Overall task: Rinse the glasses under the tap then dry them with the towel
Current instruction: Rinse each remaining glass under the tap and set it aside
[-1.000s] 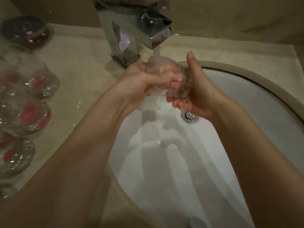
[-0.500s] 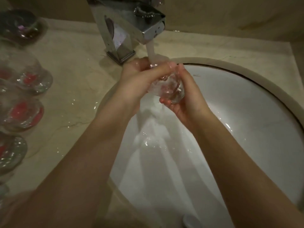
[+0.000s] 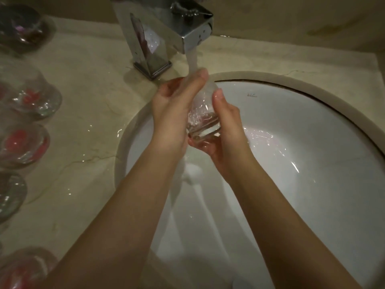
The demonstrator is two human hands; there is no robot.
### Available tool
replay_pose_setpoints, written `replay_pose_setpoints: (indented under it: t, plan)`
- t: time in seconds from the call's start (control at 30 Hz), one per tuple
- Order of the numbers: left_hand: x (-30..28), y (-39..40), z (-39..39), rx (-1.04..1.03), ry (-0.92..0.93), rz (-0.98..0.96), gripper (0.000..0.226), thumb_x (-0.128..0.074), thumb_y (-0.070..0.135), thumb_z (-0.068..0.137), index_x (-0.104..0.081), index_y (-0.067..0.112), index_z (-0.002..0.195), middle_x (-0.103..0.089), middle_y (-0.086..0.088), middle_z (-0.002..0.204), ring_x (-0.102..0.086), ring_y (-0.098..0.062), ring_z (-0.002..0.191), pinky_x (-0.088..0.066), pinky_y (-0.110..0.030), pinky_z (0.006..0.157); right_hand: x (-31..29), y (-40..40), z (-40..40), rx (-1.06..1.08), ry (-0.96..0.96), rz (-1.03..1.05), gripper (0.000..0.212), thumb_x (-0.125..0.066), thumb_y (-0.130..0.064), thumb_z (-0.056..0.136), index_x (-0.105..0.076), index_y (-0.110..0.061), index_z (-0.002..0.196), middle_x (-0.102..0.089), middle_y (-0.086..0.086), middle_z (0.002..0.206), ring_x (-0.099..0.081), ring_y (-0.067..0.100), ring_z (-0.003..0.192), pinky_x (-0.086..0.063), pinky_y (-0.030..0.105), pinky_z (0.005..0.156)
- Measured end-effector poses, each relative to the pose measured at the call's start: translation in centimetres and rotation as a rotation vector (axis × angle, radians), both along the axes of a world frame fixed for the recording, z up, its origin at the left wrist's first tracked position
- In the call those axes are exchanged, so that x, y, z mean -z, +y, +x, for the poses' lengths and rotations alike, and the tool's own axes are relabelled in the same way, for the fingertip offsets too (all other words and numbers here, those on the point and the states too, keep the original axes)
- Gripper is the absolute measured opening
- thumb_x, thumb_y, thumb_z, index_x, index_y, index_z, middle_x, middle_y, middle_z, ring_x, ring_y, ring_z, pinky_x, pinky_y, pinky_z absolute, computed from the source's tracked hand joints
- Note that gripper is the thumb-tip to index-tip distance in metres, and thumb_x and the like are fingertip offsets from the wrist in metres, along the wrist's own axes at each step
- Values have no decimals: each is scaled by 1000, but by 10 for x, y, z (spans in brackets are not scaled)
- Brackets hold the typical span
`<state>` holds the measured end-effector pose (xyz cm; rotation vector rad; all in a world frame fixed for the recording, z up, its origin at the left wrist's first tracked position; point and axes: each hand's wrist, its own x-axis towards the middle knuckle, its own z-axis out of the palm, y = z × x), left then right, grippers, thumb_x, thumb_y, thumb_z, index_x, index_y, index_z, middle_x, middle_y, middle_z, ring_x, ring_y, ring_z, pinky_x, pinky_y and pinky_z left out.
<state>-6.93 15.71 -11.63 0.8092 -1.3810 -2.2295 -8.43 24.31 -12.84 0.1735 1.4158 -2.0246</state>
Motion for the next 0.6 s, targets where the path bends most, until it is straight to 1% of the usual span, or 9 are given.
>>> replay_pose_setpoints:
  t: [0.07,0.13,0.23,0.3,0.37,0.43,0.5,0.57,0.6]
  plan:
    - [3,1,2,-1,19,114,42,-74,20,84,-62,-3,117,-71,-14,100,-70,-28,89,-57,-41,79,1,-3,0,2,-88,-69,44,-46,-52,94,-58,-16,117,-69,10,112,-69,26,99,-58,45,78]
    - [9,-2,3,-15,-14,104,34,-74,21,84,-64,3,111,-70,-7,91,-70,-21,81,-56,-35,72,6,-6,1,1,-29,105,48,-46,-57,93,-48,-20,123,-67,7,112,-68,24,102,-56,44,83]
    - [15,-4,5,35,-51,51,24,-76,26,83,-63,11,98,-67,-7,87,-66,-18,69,-50,-28,54,14,-9,8,-2,185,332,54,-49,-73,81,-40,-35,118,-68,-2,99,-69,19,92,-54,40,85]
    - [17,-3,4,40,-82,33,29,-75,32,83,-64,12,100,-69,-7,91,-68,-20,72,-49,-27,51,14,-14,8,22,183,348,55,-48,-74,81,-40,-32,117,-69,-3,94,-70,17,88,-56,39,83]
    - [20,-4,5,55,-85,91,55,-75,46,79,-62,10,119,-71,-5,106,-71,-22,90,-55,-34,66,9,-18,3,4,33,267,53,-40,-69,89,-50,-26,118,-71,-3,96,-69,17,92,-53,38,81]
    - [21,-5,8,77,-50,177,86,-76,59,67,-54,10,135,-65,-13,126,-66,-30,110,-54,-42,85,7,-20,0,-38,-57,166,57,-35,-69,91,-58,-25,120,-72,-3,105,-68,15,97,-51,34,78]
    - [21,-4,9,56,-34,197,95,-74,64,63,-50,9,138,-59,-19,133,-61,-36,117,-53,-46,89,5,-26,3,-3,55,221,59,-44,-76,80,-55,-30,116,-69,-2,111,-67,13,98,-52,32,76]
    - [24,-4,8,40,-53,137,96,-72,66,63,-50,8,137,-57,-21,134,-60,-37,118,-53,-49,93,8,-29,2,52,248,379,63,-53,-82,60,-46,-36,103,-62,3,115,-64,18,103,-54,39,86]
    - [27,-3,8,28,-60,113,94,-70,66,64,-50,9,136,-58,-20,132,-61,-36,117,-54,-47,91,6,-30,0,61,288,415,62,-55,-82,58,-43,-36,98,-61,4,113,-64,19,102,-54,42,88]
